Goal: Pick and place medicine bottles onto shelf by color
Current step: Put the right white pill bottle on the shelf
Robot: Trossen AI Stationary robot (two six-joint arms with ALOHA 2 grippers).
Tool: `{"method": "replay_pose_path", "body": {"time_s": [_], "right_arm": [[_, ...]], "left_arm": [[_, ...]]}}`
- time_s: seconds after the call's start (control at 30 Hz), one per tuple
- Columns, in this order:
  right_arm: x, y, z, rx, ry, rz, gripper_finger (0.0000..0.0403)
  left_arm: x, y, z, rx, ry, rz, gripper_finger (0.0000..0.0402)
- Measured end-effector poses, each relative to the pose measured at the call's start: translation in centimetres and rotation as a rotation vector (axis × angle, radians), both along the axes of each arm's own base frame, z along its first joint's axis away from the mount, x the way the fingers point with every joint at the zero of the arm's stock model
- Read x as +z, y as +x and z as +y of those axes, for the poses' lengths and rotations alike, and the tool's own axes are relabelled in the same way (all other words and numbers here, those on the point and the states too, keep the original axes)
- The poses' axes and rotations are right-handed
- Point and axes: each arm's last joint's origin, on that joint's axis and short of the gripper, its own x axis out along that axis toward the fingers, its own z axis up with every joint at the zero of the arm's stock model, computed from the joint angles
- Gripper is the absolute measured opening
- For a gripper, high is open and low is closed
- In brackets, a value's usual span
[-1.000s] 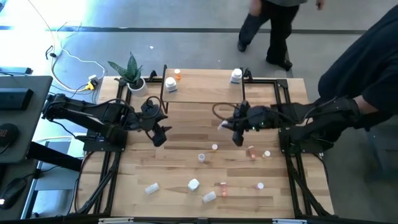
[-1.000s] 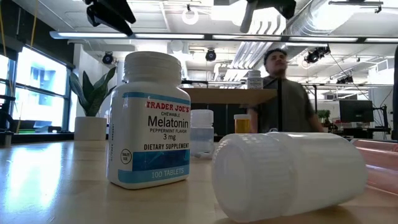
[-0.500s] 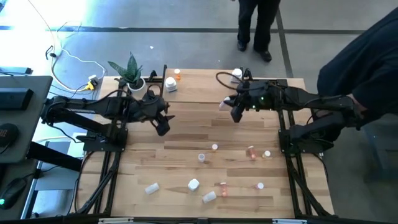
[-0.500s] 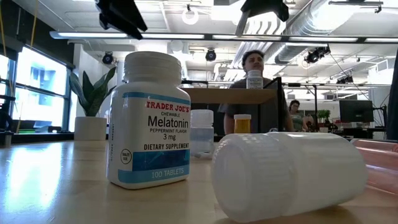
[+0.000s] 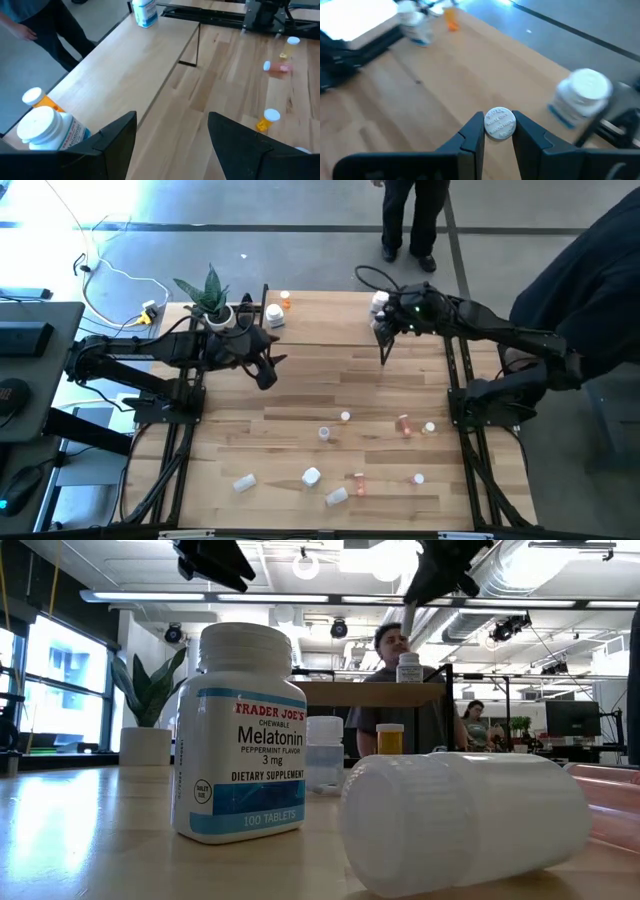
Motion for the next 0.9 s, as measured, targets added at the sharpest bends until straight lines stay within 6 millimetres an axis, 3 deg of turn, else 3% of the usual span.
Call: {"method": "replay_pose_path", "body": {"time_s": [0.33, 0.63, 0.9], "right_arm": [[-2.4, 1.1, -3.4, -0.068, 0.075, 0.082, 0.0067], [-4.7, 2.6, -4.8, -0.071, 0.101, 0.174, 0.0067], [-5.4, 2.8, -5.0, -0.073, 0.091, 0.225, 0.0067]], "left_arm": [[0.0, 0.0, 0.1, -0.001, -0.003, 0.003, 0.0236], [0.0, 0.0, 0.1, -0.001, -0.004, 0.004, 0.0236], [0.0, 0.0, 0.1, -0.011, 0.008, 0.013, 0.0236]]}}
